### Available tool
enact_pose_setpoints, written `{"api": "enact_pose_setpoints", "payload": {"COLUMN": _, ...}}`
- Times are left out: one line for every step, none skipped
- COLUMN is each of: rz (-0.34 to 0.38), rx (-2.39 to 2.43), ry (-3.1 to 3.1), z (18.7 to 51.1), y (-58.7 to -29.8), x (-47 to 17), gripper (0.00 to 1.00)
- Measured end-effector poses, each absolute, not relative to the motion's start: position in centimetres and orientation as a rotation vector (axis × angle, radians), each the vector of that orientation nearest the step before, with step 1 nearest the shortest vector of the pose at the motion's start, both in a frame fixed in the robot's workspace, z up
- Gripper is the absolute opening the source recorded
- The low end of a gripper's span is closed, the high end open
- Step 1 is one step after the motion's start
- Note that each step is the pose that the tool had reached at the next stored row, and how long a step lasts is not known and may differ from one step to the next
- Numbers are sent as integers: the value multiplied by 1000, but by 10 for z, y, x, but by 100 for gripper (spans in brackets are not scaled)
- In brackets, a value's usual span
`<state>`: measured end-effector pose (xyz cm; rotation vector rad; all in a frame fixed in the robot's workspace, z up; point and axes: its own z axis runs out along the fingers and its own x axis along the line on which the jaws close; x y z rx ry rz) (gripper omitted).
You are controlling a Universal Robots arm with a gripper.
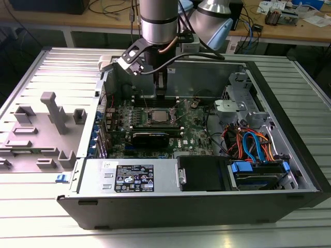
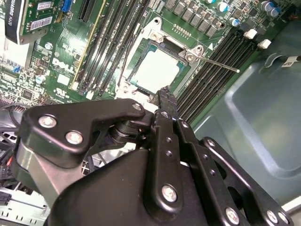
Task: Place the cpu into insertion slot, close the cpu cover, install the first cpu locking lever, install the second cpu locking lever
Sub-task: 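Close the cpu cover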
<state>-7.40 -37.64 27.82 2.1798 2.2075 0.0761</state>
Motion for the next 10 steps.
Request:
{"api": "enact_pose_setpoints", "payload": {"rz": 75, "rx": 2180, "ry": 2208, "z": 278, "y": -376, "x": -72, "gripper": 11}}
{"api": "enact_pose_setpoints", "payload": {"rz": 74, "rx": 2181, "ry": 2208, "z": 278, "y": -376, "x": -69, "gripper": 11}}
{"api": "enact_pose_setpoints", "payload": {"rz": 74, "rx": 2181, "ry": 2209, "z": 278, "y": -376, "x": -68, "gripper": 11}}
{"api": "enact_pose_setpoints", "payload": {"rz": 72, "rx": 2182, "ry": 2209, "z": 278, "y": -376, "x": -65, "gripper": 11}}
{"api": "enact_pose_setpoints", "payload": {"rz": 72, "rx": 2182, "ry": 2210, "z": 278, "y": -376, "x": -64, "gripper": 11}}
{"api": "enact_pose_setpoints", "payload": {"rz": 72, "rx": 2182, "ry": 2210, "z": 278, "y": -376, "x": -64, "gripper": 11}}
{"api": "enact_pose_setpoints", "payload": {"rz": 72, "rx": 2182, "ry": 2209, "z": 278, "y": -376, "x": -64, "gripper": 11}}
{"api": "enact_pose_setpoints", "payload": {"rz": 72, "rx": 2182, "ry": 2210, "z": 278, "y": -376, "x": -64, "gripper": 11}}
{"api": "enact_pose_setpoints", "payload": {"rz": 72, "rx": 2182, "ry": 2210, "z": 278, "y": -376, "x": -64, "gripper": 11}}
{"api": "enact_pose_setpoints", "payload": {"rz": 72, "rx": 2182, "ry": 2210, "z": 278, "y": -376, "x": -64, "gripper": 11}}
